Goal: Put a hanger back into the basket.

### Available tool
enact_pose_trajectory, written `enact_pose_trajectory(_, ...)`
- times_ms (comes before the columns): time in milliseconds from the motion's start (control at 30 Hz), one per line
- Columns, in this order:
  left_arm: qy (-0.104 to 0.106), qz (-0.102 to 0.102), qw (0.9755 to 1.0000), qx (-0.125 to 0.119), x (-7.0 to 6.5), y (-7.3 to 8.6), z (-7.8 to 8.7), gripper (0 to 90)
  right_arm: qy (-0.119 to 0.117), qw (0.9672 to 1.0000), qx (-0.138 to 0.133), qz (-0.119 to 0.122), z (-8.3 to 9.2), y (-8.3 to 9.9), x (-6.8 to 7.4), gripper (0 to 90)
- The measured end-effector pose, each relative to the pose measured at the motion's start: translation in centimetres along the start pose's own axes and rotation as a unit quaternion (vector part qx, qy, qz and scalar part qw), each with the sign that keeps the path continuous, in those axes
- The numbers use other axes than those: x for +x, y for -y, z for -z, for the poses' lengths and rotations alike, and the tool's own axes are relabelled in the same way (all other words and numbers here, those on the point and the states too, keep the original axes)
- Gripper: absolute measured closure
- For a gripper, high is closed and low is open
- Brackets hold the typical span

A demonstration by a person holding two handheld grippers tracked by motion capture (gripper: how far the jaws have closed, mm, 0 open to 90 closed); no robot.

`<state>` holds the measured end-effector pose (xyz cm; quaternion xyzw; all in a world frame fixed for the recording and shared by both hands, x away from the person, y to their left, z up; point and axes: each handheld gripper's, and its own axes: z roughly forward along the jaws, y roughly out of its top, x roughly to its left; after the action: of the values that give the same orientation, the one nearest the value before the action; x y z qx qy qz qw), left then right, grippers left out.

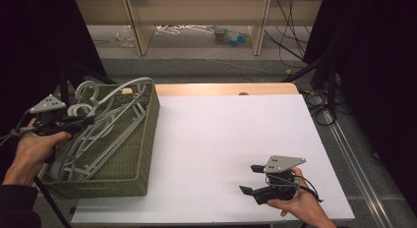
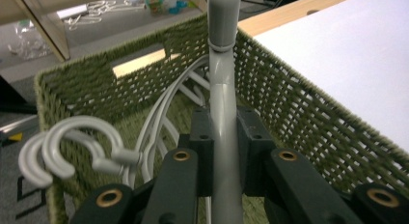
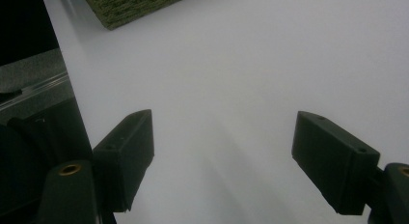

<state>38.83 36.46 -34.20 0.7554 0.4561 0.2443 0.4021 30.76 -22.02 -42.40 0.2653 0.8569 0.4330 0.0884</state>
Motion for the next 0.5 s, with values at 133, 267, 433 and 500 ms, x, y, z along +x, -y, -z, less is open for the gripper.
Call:
enact_pose_trajectory(133,-0.001,0.009,0.9998,0.016,0.3,0.8,-0.3,78.8,-0.001,1.0,0.0,0.0,0.0,0.0,0.0,23.9)
enact_pose_trajectory(267,0.005,-0.009,0.9986,0.053,0.7,1.3,-0.8,78.8,0.0,1.0,0.0,0.0,0.0,0.0,0.0,23.9)
enact_pose_trajectory(433,0.011,0.01,0.9986,0.05,0.1,1.7,-2.0,78.7,0.0,1.0,0.0,0.0,0.0,0.0,0.0,23.9)
enact_pose_trajectory(500,0.016,0.012,0.9984,0.053,0.0,2.0,-2.3,78.7,0.0,1.0,0.0,0.001,0.0,0.0,0.0,23.9)
